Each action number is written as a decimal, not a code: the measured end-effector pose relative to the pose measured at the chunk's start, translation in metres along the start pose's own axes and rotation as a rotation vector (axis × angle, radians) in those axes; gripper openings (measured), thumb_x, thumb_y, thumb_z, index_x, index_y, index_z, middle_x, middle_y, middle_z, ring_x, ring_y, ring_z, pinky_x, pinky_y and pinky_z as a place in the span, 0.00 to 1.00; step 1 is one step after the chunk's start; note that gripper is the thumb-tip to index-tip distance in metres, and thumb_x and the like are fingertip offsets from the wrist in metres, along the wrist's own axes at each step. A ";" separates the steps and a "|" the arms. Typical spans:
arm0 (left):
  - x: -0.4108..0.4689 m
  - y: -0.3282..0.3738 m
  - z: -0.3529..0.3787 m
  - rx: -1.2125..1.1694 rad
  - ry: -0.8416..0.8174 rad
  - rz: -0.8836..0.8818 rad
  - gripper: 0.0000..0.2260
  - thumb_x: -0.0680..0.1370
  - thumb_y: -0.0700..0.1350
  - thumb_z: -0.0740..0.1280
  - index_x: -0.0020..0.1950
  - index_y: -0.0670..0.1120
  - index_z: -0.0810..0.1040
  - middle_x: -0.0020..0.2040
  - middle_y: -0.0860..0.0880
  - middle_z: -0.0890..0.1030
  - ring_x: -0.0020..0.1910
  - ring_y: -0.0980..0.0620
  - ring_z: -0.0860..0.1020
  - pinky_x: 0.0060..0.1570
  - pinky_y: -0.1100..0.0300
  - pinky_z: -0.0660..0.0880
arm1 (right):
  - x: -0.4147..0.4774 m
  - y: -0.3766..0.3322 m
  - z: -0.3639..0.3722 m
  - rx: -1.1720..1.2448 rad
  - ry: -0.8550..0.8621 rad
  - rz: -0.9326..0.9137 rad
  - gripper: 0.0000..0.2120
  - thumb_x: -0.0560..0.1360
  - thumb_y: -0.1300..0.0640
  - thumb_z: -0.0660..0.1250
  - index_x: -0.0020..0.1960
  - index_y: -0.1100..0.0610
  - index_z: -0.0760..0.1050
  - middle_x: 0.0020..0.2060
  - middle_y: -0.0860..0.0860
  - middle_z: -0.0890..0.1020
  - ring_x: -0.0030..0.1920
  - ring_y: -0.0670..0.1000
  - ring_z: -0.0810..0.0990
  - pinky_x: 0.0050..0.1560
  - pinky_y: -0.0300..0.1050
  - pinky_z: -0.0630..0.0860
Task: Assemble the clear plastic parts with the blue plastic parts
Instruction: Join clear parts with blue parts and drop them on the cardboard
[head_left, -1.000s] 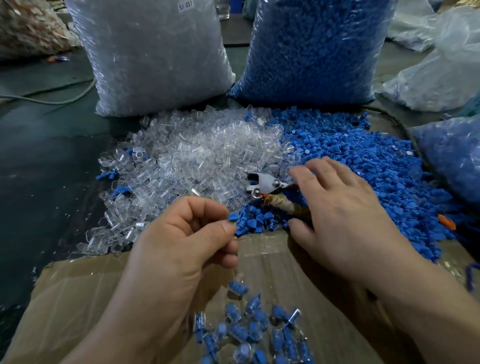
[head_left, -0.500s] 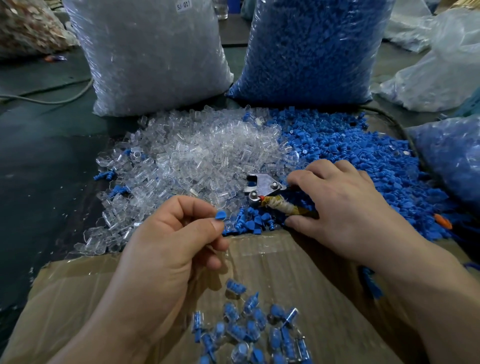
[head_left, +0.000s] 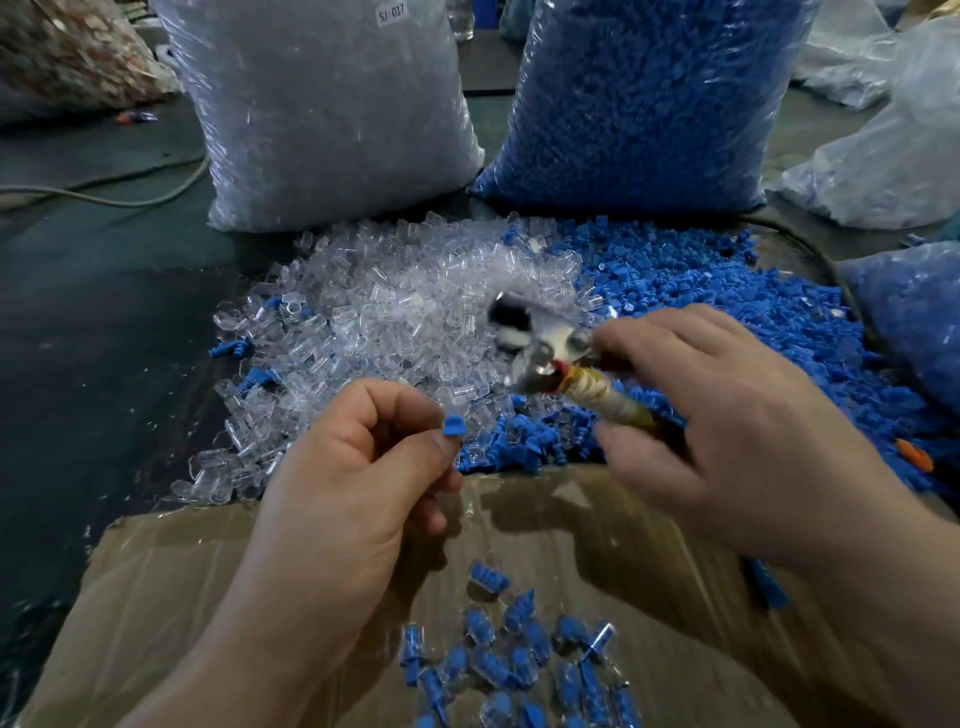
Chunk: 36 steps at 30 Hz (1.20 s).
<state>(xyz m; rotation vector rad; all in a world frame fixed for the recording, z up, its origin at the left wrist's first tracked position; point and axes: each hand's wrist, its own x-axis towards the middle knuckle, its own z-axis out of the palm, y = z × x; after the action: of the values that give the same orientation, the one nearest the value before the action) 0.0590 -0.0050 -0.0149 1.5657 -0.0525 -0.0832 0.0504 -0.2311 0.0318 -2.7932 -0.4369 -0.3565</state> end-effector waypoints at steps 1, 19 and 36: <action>0.000 0.000 0.000 -0.001 0.001 0.012 0.08 0.76 0.40 0.72 0.43 0.54 0.82 0.34 0.44 0.82 0.28 0.51 0.77 0.27 0.63 0.74 | -0.002 -0.003 0.000 -0.001 -0.032 -0.040 0.25 0.71 0.45 0.59 0.64 0.55 0.74 0.50 0.47 0.78 0.49 0.49 0.73 0.48 0.37 0.70; -0.006 0.009 0.002 0.093 -0.039 0.140 0.07 0.66 0.51 0.70 0.44 0.54 0.81 0.36 0.46 0.82 0.31 0.50 0.80 0.31 0.58 0.80 | -0.004 -0.008 0.006 -0.110 -0.169 -0.140 0.30 0.72 0.35 0.54 0.66 0.51 0.74 0.48 0.43 0.81 0.48 0.48 0.77 0.51 0.44 0.77; -0.005 0.013 0.002 0.233 0.027 -0.049 0.08 0.72 0.43 0.68 0.42 0.57 0.80 0.30 0.47 0.81 0.25 0.54 0.78 0.26 0.67 0.74 | 0.006 0.011 0.009 -0.230 -0.130 0.015 0.34 0.69 0.29 0.56 0.64 0.49 0.75 0.49 0.45 0.81 0.50 0.51 0.75 0.51 0.48 0.72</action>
<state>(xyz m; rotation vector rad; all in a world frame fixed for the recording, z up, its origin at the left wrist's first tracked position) 0.0543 -0.0062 -0.0023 1.8011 -0.0024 -0.0971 0.0613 -0.2369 0.0219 -3.0548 -0.4281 -0.2364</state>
